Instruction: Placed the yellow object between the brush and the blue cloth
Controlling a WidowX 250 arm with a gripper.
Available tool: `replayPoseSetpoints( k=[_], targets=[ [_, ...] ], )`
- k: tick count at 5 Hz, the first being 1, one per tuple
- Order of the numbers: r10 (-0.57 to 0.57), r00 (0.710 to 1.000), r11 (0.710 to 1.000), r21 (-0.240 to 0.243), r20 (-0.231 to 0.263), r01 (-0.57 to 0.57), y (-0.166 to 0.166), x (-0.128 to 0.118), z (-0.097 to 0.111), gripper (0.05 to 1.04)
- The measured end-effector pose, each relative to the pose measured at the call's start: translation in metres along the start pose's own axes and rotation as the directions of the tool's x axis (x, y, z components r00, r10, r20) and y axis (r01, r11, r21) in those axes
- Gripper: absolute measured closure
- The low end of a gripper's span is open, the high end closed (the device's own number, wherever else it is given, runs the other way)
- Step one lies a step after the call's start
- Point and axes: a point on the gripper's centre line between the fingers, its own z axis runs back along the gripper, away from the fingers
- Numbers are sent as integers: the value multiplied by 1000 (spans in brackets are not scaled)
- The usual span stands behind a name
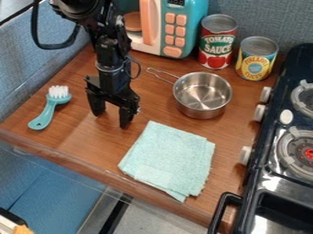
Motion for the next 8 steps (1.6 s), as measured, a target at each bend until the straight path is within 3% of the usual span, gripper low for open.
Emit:
replayPoseSetpoints(
  k=[1, 2, 3, 4, 5, 6, 7, 8],
  targets=[
    [-3, 1000, 1000, -10, -7, 3, -1, 1, -1, 83],
    [5, 999, 997, -71, 38, -2, 16, 16, 11, 83],
    [39, 995, 994, -101, 90, -30, 38, 30, 27, 83],
    [48, 987, 995, -96, 150, -34, 55, 51, 43, 83],
    [64, 988, 995, -88, 137, -52, 67, 67, 35, 83],
    [72, 993, 994, -85, 90, -64, 72, 78, 17, 83],
    [56, 997, 997, -61, 52, -53, 70, 88, 5, 144],
    [53, 998, 997, -54, 17, -52, 70, 86, -1, 402]
  ],
)
